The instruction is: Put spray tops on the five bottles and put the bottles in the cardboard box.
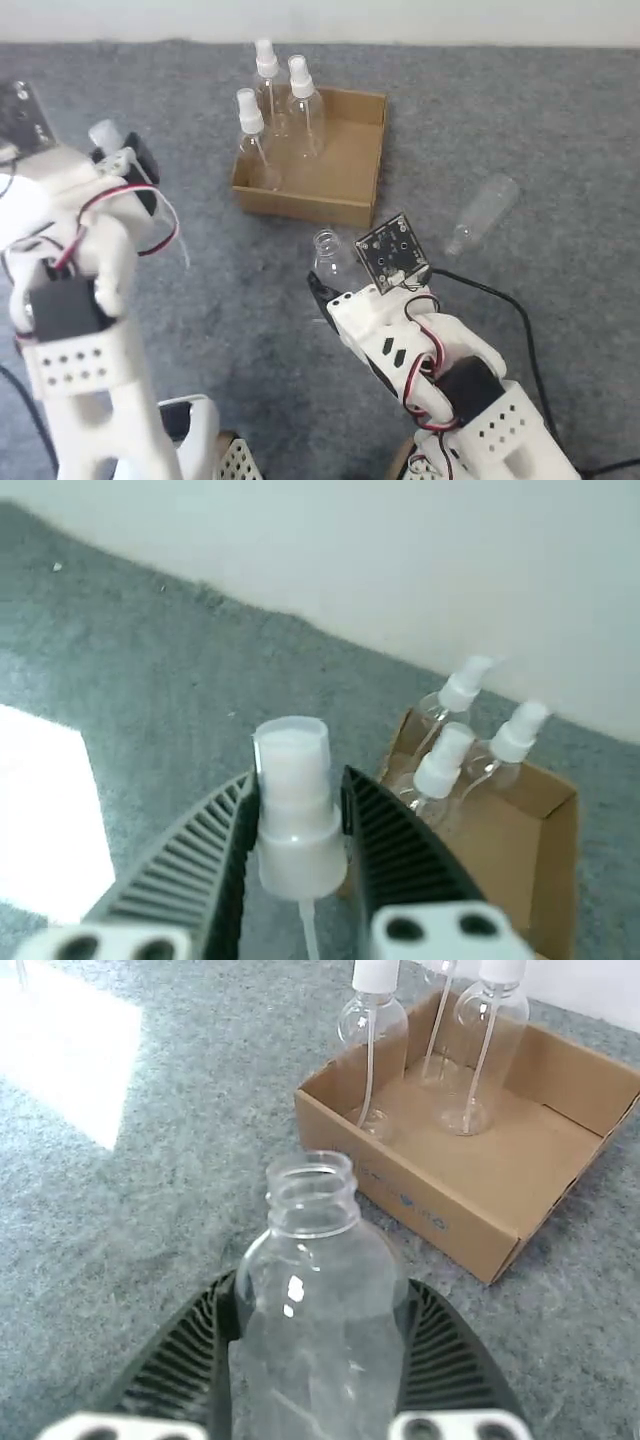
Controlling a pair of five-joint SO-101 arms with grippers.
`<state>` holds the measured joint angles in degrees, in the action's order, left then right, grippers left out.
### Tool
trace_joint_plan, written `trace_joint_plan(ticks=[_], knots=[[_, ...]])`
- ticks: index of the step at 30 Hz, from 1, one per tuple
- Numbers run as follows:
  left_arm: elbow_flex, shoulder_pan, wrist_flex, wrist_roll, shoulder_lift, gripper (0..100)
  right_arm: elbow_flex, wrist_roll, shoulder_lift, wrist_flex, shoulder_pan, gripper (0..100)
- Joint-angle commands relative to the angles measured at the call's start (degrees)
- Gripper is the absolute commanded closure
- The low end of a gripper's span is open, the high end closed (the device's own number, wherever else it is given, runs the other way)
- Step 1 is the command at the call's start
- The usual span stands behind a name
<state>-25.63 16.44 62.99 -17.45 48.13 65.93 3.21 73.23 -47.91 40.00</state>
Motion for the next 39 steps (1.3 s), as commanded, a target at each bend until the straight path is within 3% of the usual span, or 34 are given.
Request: trace_joint_plan(ticks=[1,8,16,23,32,39], knots=[[3.12,-2.99,-2.9,-0.88,4.84,96,-0.7,0.0,1.89,1.01,0.22,95.1],[3.12,-4.66,-6.86,-9.41,11.96,96,-0.88,0.0,2.68,1.19,0.4,99.0],[2.77,-5.8,-6.86,-18.02,17.58,96,1.67,0.0,13.76,-0.4,0.66,98.7],[2.68,-16.88,-5.36,-18.55,22.86,96,10.73,-7.74,22.02,5.32,4.62,98.7],[1.98,-18.02,-5.27,-18.73,23.91,96,15.3,-8.18,25.36,9.36,4.7,98.9],[-2.33,-26.55,-6.42,-18.64,23.91,96,15.38,-8.18,25.36,9.1,5.93,98.9]])
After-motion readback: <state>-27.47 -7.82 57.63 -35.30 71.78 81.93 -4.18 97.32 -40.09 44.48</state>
